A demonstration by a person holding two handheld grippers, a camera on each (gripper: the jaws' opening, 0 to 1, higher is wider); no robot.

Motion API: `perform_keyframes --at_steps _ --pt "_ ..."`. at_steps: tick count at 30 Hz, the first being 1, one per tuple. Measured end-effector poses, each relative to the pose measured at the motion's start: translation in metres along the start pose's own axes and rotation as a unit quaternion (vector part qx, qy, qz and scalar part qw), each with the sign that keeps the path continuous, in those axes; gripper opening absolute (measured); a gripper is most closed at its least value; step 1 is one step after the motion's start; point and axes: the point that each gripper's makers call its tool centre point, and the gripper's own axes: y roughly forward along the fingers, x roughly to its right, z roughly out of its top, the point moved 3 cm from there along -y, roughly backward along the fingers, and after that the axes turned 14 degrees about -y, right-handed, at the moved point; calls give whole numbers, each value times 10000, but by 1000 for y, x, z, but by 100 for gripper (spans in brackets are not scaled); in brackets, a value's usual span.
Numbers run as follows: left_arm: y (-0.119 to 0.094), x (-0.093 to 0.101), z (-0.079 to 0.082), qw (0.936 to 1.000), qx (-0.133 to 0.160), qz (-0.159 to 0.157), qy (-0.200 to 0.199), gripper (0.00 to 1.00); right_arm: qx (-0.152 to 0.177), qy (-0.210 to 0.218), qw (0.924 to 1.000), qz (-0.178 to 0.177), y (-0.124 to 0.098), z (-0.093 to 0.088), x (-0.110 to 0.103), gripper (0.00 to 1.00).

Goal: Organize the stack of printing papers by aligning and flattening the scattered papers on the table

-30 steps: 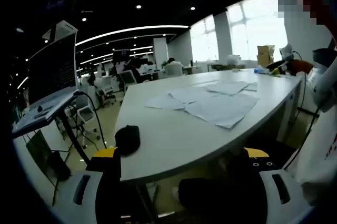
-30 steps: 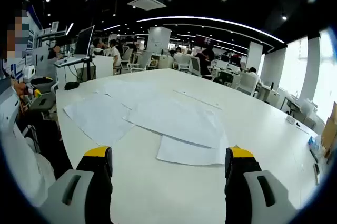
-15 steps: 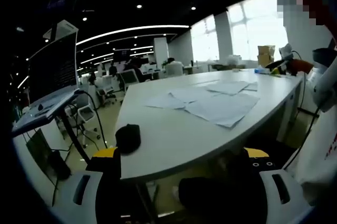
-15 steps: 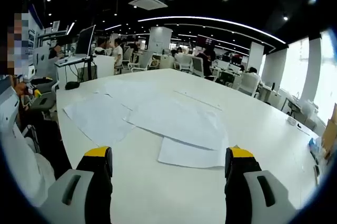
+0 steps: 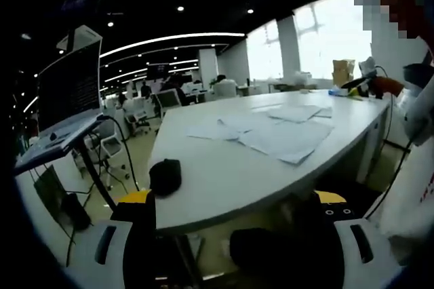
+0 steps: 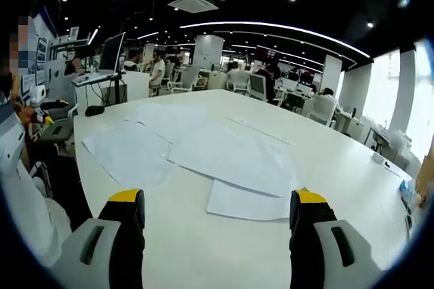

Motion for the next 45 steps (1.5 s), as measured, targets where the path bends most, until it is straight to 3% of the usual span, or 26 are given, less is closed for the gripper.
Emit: perform_keyframes --at_steps 20,31,45 --pt "0 -1 -6 10000 -42 -7 -58 96 -31 39 10000 41 1 -2 -4 83" --pt "-11 1 -7 9999 76 -50 -87 96 12 44 10000 21 -4 4 -8 83" --pt "-2 5 -6 9999 16 -145 -47 96 -52 69 10000 -11 -3 1 -6 83"
